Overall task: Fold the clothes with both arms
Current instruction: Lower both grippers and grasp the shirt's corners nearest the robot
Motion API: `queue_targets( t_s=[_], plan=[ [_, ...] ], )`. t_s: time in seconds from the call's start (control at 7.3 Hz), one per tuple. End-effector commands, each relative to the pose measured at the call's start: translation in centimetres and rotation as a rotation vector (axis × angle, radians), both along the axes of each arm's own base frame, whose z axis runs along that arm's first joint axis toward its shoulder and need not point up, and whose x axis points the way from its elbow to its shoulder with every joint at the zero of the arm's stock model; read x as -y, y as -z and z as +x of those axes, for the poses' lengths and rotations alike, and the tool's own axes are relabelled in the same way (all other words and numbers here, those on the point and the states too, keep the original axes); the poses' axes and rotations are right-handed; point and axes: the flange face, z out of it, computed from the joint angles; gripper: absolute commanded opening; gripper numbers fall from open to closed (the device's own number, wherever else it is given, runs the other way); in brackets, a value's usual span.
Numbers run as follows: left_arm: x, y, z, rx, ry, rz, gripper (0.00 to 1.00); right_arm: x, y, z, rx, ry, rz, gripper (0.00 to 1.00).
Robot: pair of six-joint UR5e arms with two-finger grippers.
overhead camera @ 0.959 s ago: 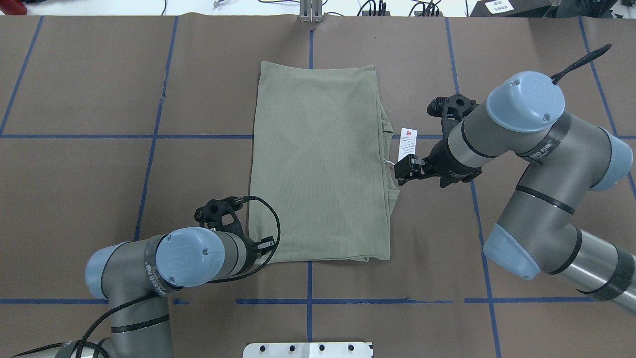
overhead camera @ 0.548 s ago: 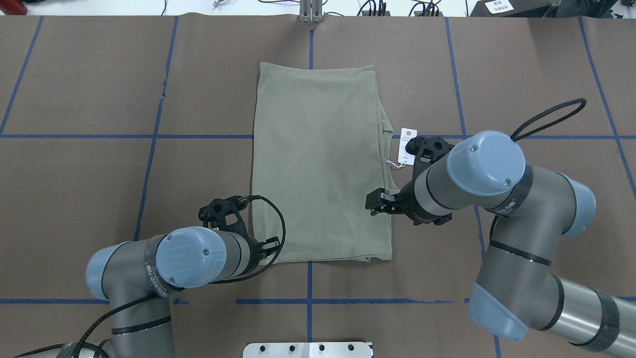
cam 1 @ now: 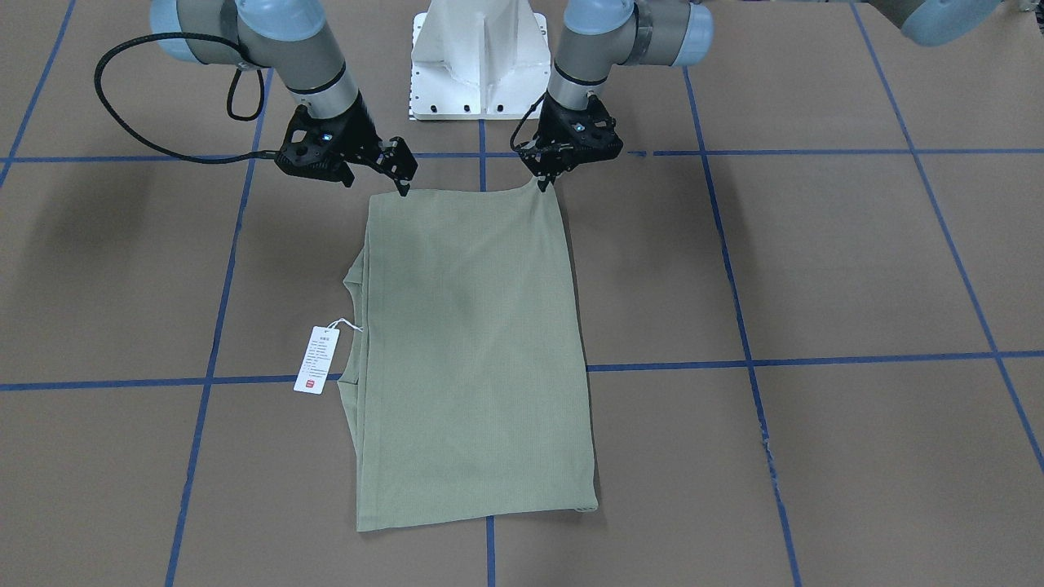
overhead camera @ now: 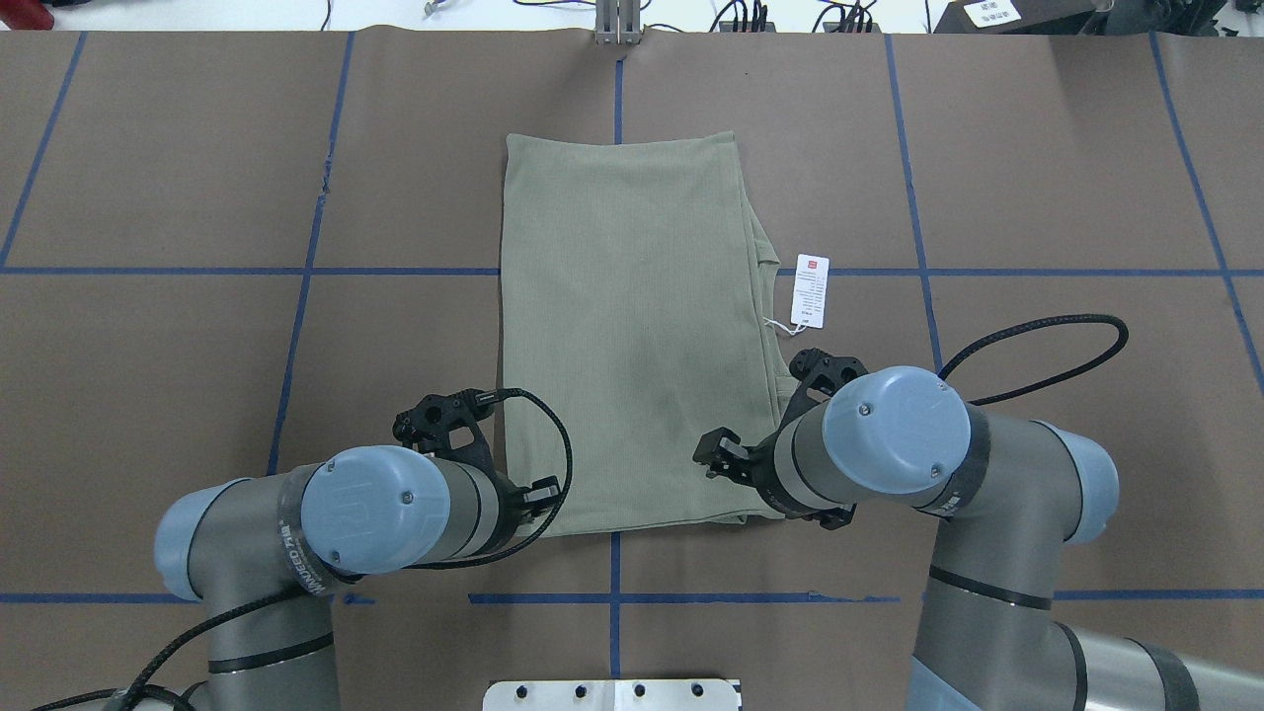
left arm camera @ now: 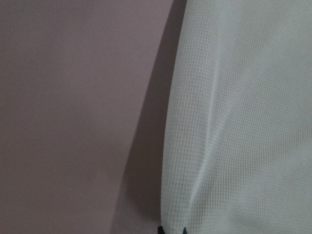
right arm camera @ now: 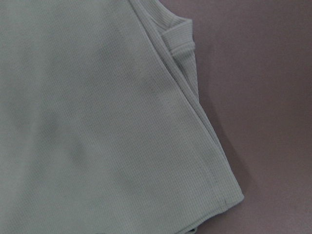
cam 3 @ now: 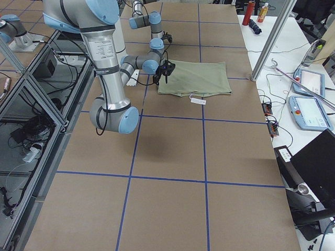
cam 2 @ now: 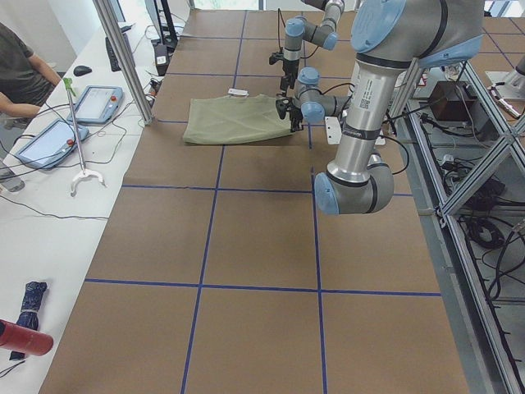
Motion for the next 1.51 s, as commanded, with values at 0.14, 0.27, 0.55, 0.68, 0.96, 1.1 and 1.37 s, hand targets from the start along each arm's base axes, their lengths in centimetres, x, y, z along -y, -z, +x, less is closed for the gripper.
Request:
queue_targets(
  t_s=[0.14,0.27,0.55,0.68,0.96,1.1,1.37],
  plan=[
    [-0.2,0.4,-0.2,-0.003,-0.006,-0.003,0.00,-1.4,-2.9,-3.0,-0.074,-0.015,-0.003,1.00],
    [-0.4,0.4,-0.2,-0.003,-0.009,-0.003,0.00,-1.2,-3.5,-3.5,-0.091,-0.020,-0.003,1.00],
    [-0.4,0.5,-0.1,-0.003,-0.009,-0.003,0.00,-1.2,-3.9,-3.9,-0.098,-0.021,-0.001,1.00],
    [-0.4,0.5,-0.2,-0.004,-0.009,-0.002,0.00,-1.4,-3.8,-4.2,-0.098,-0.016,-0.001,1.00],
    [-0.4,0.5,-0.2,-0.004,-0.009,-0.002,0.00,-1.7,-3.9,-4.3,-0.099,-0.012,-0.002,1.00],
    [-0.4,0.5,-0.2,-0.004,-0.010,-0.001,0.00,-1.6,-3.8,-4.3,-0.098,-0.011,-0.001,1.00],
    [-0.4,0.5,-0.2,-0.004,-0.010,-0.001,0.00,-1.7,-3.4,-4.3,-0.090,-0.011,-0.001,0.65]
  ],
)
